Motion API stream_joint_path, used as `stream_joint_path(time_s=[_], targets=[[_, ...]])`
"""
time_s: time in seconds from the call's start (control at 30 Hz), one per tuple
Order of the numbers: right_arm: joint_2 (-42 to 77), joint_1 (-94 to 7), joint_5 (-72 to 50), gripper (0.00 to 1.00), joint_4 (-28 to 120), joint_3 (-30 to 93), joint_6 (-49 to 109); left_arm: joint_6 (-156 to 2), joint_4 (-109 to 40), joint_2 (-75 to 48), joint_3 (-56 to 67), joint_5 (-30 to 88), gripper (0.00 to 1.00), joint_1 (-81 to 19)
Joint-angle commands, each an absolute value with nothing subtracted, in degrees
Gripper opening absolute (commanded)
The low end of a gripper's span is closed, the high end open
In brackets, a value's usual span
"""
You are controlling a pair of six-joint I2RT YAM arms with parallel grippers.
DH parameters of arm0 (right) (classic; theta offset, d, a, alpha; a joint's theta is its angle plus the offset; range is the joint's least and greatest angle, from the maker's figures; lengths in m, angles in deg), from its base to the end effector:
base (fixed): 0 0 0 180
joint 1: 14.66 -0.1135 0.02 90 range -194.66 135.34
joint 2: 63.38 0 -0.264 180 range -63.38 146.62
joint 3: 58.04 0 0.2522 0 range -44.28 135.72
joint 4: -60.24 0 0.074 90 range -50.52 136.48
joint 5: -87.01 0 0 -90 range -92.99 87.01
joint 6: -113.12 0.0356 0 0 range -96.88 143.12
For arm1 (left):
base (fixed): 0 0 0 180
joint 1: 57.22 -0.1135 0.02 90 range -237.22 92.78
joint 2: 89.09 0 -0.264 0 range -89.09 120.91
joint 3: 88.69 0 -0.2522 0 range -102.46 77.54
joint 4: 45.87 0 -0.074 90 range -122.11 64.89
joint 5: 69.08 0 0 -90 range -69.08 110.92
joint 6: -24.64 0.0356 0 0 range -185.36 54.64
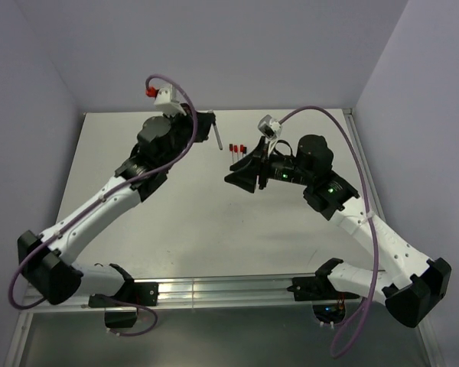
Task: Insert the pens into the pen caps
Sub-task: Place the pen at the center of the board.
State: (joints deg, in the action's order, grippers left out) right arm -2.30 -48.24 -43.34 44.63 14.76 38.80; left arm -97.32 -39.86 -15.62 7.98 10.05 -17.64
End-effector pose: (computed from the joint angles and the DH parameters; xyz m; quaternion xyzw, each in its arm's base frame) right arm 0.1873 0.1520 0.3889 -0.3393 0.6409 0.4961 0.4775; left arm 0.2371 -0.1873 0.4171 -0.0239 0.6830 -0.3726 0.6278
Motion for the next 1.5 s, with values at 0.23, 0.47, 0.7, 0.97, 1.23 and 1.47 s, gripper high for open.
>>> stream_joint_path(time_s=[0.23,0.47,0.7,0.97,1.23,1.47], targets=[[-4.7,-46.2,-22.3,0.61,39.4,21.5,44.0,-88.7,-27.9,12.7,-10.9,13.4,0.00,-27.1],[-5.3,-44.7,-21.9,0.62,39.8,20.9,45.2,-90.8,-20.2,29.7,-24.7,17.8,0.01,-29.3],[-5.9,-44.1,-21.4,0.62,39.9,20.2,45.3,-92.7,-20.0,37.0,-28.8,19.2,0.00,-29.3],[-6.4,-43.9,-21.9,0.62,39.9,19.8,45.4,-94.7,-20.6,40.6,-30.3,20.2,0.00,-29.3],[-7.2,-43.9,-21.6,0.62,39.7,19.2,45.4,-96.2,-22.6,41.8,-30.2,20.5,0.08,-29.3],[-7.5,-43.9,-21.8,0.62,39.5,19.0,45.2,-96.5,-23.2,41.4,-29.7,21.2,0.29,-29.3]])
